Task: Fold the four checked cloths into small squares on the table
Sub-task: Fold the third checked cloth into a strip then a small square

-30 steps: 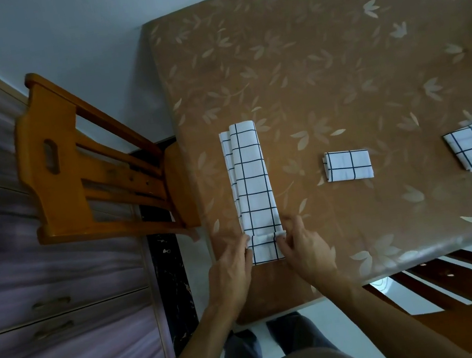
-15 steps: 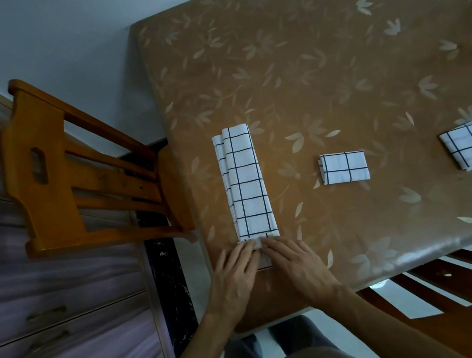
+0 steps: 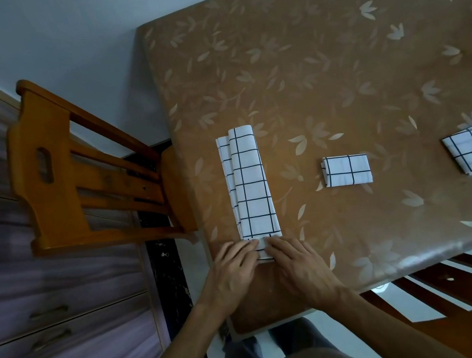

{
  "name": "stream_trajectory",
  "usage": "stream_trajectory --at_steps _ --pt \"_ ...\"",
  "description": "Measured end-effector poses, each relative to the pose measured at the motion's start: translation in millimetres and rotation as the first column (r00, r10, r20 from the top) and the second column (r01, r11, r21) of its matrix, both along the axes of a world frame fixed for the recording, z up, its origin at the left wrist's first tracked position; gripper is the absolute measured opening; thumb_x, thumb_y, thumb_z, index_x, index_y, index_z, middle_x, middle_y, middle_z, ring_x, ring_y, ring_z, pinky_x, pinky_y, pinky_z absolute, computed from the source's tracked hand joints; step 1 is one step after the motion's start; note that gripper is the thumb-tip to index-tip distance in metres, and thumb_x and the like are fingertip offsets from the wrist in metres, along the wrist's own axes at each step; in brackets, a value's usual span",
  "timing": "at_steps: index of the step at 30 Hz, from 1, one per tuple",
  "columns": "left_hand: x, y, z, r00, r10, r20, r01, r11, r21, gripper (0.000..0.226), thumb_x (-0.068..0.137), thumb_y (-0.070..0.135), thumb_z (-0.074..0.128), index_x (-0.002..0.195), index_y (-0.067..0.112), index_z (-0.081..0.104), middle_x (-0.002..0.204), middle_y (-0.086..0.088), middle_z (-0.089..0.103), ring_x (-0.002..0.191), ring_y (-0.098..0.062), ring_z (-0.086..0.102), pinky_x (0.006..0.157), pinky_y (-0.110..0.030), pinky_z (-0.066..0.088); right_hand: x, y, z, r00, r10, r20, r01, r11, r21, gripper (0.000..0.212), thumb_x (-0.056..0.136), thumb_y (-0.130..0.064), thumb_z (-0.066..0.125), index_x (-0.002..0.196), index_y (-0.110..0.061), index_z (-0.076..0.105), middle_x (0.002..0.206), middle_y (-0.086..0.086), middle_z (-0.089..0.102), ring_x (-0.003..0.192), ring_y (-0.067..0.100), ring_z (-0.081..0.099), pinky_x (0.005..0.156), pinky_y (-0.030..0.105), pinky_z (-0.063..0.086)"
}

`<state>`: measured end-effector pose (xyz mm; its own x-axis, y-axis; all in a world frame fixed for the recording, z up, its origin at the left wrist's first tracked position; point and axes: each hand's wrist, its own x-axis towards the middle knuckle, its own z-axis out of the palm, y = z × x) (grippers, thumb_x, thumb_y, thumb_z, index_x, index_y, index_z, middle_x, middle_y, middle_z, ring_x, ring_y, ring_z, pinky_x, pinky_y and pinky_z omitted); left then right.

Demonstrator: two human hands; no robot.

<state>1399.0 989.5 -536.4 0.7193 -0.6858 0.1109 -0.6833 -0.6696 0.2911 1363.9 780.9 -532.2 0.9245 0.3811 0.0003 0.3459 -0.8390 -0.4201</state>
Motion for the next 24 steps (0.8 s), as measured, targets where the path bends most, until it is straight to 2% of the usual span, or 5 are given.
stream_trajectory --at_steps 5,9,17,20,24 --pt "-5.9 -5.5 39.4 0.933 0.153 -0.325 -0.209 0.967 -0.146 0.020 0.103 0.029 0.044 0.110 0.019 0.060 0.097 0.004 0.069 0.087 -0.009 0.063 0.080 -0.029 0.053 -3.3 -8.6 7.1 0.988 -0.105 -0.110 0.123 0.978 0.168 0.033 0.086 -0.019 0.050 0.116 -0.021 0.064 0.113 -0.003 0.067 0.102 0.017 0.060 0.081 0.027 0.044" --pt "-11.6 0.4 40.7 0.833 0.273 -0.481 -0.368 0.923 -0.113 0.037 0.098 0.050 0.051 0.129 0.029 0.050 0.115 0.009 0.063 0.098 -0.002 0.061 0.079 -0.024 0.055 -0.8 -14.3 15.6 0.949 -0.164 -0.269 0.246 0.919 0.308 0.028 0.092 -0.013 0.061 0.118 -0.020 0.064 0.106 -0.001 0.068 0.094 0.017 0.064 0.077 0.026 0.050" --pt "-10.4 0.8 22.4 0.765 0.419 -0.489 -0.514 0.855 -0.070 0.030 0.096 0.034 0.062 0.123 0.022 0.059 0.102 0.008 0.063 0.092 -0.009 0.062 0.077 -0.030 0.054 25.1 -9.7 16.6 0.803 -0.300 -0.515 0.465 0.856 0.226 0.028 0.098 -0.039 0.053 0.122 -0.024 0.053 0.094 -0.005 0.066 0.085 0.013 0.064 0.074 0.040 0.057" --pt "-9.0 -4.0 23.8 0.804 0.399 -0.440 -0.487 0.867 -0.103 0.024 0.095 0.033 0.063 0.114 0.018 0.062 0.110 0.007 0.061 0.095 -0.008 0.059 0.077 -0.022 0.051 29.9 -4.5 16.4 0.803 -0.343 -0.486 0.475 0.863 0.175 0.024 0.098 -0.037 0.054 0.112 -0.018 0.053 0.081 -0.004 0.061 0.075 0.018 0.062 0.068 0.043 0.054" --pt "-6.8 -7.6 20.3 0.755 0.454 -0.473 -0.549 0.832 -0.077 0.036 0.098 0.034 0.059 0.132 0.024 0.052 0.111 0.010 0.063 0.097 -0.009 0.062 0.077 -0.025 0.054 31.6 3.6 16.5 0.819 -0.397 -0.415 0.500 0.847 0.177 0.030 0.098 -0.033 0.053 0.123 -0.017 0.048 0.090 -0.004 0.058 0.075 0.014 0.054 0.061 0.030 0.043"
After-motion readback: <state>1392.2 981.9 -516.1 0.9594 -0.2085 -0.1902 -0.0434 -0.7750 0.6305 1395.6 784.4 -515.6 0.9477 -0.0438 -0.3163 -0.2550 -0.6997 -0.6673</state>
